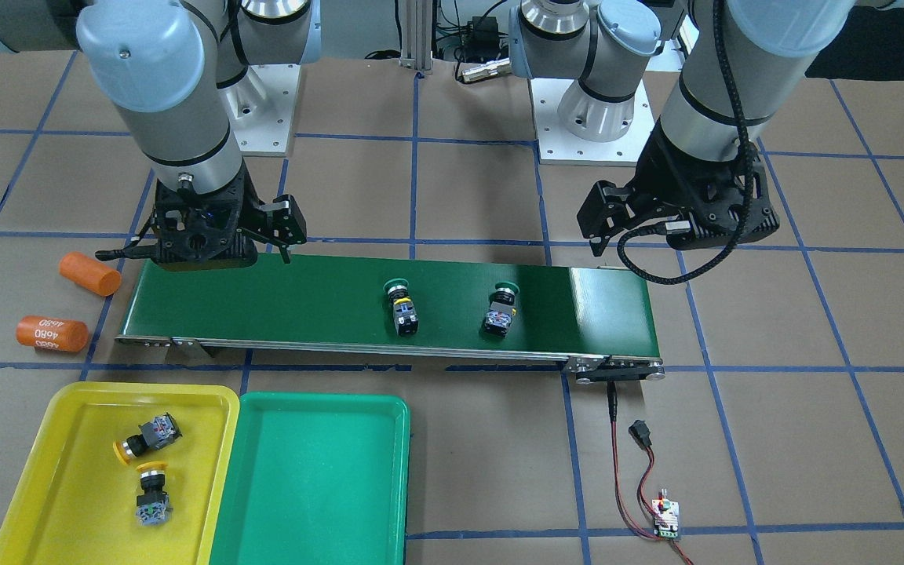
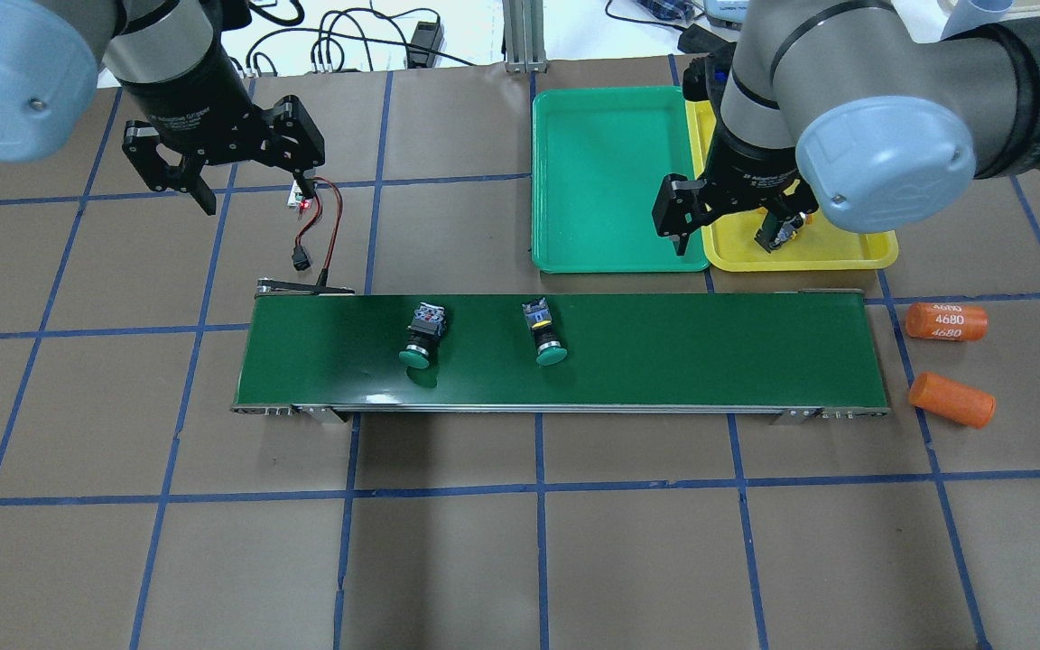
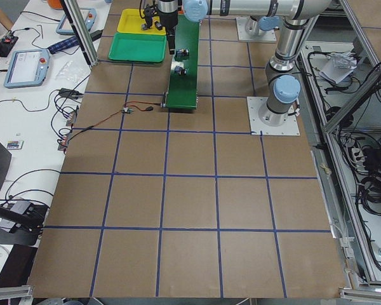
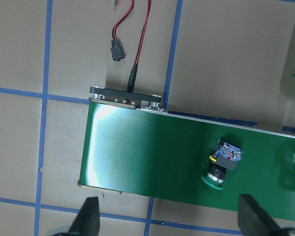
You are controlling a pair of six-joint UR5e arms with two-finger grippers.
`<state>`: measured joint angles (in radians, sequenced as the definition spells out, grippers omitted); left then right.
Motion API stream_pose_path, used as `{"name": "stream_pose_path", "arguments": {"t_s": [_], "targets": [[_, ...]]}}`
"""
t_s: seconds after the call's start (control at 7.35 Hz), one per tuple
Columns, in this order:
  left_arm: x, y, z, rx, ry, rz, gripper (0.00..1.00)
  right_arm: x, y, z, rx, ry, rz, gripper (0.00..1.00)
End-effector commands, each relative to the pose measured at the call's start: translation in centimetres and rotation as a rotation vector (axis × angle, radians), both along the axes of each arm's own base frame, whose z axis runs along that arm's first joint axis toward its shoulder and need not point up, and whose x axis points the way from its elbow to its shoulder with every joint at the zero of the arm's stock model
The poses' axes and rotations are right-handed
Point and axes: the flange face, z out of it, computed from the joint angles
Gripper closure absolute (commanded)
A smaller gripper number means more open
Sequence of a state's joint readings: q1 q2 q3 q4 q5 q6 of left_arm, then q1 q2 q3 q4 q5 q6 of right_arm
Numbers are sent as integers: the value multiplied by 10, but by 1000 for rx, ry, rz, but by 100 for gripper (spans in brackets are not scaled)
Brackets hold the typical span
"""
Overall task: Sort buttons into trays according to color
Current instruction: 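Lower the right gripper and grasp the green-capped switch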
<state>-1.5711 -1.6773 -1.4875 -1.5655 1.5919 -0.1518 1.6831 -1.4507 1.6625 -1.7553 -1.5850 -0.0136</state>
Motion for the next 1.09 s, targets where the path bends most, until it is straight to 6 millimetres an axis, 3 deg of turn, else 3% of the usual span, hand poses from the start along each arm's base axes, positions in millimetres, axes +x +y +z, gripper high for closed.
{"name": "stream_pose_path", "arguments": {"t_s": [0.0,0.14,0.41,0.82,0.95], "targets": [[-1,-3,-1,2,0,-1,0,10,6,-4,10,10,20,0],[0,-2,2,-6,0,0,0,19,11,-14,26,-1,0,0],[1,-5,-2,0,1,2,0,26,-4,-31,-31,-12,-10,0],[2,-6,0,-3,4,5,0,36,5,-57,22,-69,-21,0],[3,-9,-5,6,1,5,0,51,4,-77,16,-69,13,0]]}}
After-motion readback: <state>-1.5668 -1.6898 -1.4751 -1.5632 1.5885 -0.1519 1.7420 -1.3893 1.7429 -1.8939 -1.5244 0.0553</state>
